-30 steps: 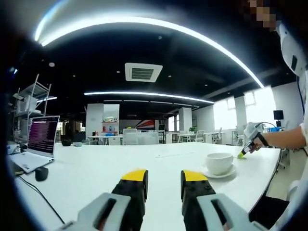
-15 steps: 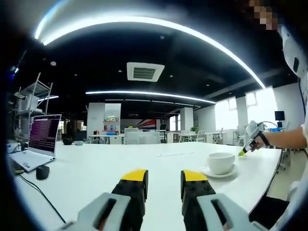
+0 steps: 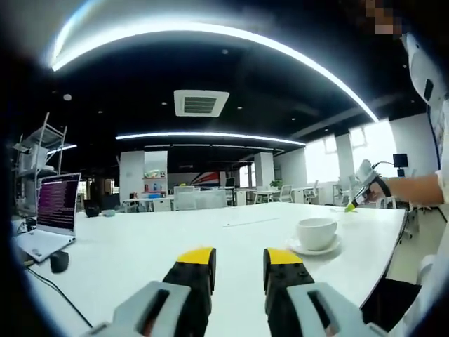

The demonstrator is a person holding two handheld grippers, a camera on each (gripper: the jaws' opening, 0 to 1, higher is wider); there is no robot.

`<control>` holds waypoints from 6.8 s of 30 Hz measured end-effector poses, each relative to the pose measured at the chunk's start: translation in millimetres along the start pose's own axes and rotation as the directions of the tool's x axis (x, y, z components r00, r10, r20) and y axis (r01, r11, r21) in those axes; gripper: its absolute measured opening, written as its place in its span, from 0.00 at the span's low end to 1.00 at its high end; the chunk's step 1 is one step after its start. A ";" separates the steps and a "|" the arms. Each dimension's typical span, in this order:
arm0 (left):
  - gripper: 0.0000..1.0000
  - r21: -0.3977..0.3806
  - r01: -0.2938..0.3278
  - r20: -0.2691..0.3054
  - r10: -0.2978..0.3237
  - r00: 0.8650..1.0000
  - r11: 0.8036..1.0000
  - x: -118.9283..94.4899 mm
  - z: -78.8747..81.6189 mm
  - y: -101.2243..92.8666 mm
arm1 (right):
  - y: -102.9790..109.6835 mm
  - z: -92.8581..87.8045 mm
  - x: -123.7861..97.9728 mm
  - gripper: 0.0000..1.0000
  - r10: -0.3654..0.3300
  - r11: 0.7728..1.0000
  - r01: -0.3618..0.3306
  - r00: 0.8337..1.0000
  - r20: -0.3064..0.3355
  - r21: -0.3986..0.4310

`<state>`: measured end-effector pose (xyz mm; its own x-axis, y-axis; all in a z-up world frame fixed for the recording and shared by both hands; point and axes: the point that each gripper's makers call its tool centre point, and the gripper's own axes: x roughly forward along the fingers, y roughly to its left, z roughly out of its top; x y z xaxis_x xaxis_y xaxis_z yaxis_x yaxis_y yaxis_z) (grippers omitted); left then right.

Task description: Tidy tabletop coffee trays, cups and spoons，present forward

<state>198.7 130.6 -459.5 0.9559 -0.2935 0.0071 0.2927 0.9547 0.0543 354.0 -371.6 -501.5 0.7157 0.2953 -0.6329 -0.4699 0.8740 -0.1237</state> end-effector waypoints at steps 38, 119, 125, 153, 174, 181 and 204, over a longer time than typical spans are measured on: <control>0.29 0.072 0.137 -0.038 -0.135 0.990 0.988 -7.8 3.4 -20.5 | 130.3 98.3 -59.9 0.05 0.176 0.718 -0.294 0.953 -0.244 -0.630; 0.29 0.050 0.117 -0.047 -0.115 0.992 0.992 -34.4 3.9 -30.9 | 210.5 71.8 31.6 0.13 0.120 0.444 -0.583 0.791 -0.600 -0.680; 0.29 0.046 0.120 -0.039 -0.118 0.992 0.992 -28.3 6.2 -28.0 | 204.7 91.0 19.5 0.16 0.192 0.508 -0.505 0.856 -0.479 -0.698; 0.28 0.039 0.132 0.028 -0.133 0.991 0.990 1.2 27.9 -22.4 | 91.1 143.5 -121.5 0.19 0.177 0.886 -0.056 0.958 0.224 -0.461; 0.27 -0.009 0.067 0.081 -0.066 0.995 0.998 12.1 37.7 -15.0 | 20.0 65.6 -185.5 0.27 -0.084 0.995 0.100 0.823 0.562 0.002; 0.27 -0.024 0.069 0.072 -0.067 0.995 0.997 15.9 31.2 -19.9 | 12.2 17.2 -157.0 0.30 -0.146 0.989 0.111 0.819 0.555 0.096; 0.28 -0.079 0.024 0.028 -0.021 0.999 0.997 13.8 25.7 -22.0 | -8.4 -33.9 -119.5 0.32 -0.208 0.968 0.089 0.810 0.549 0.235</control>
<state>204.9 104.3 -435.0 0.9484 -0.3151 0.0343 0.3160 0.9484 -0.0248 254.9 -427.3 -450.8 0.9608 0.2691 -0.0673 -0.2695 0.9630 0.0036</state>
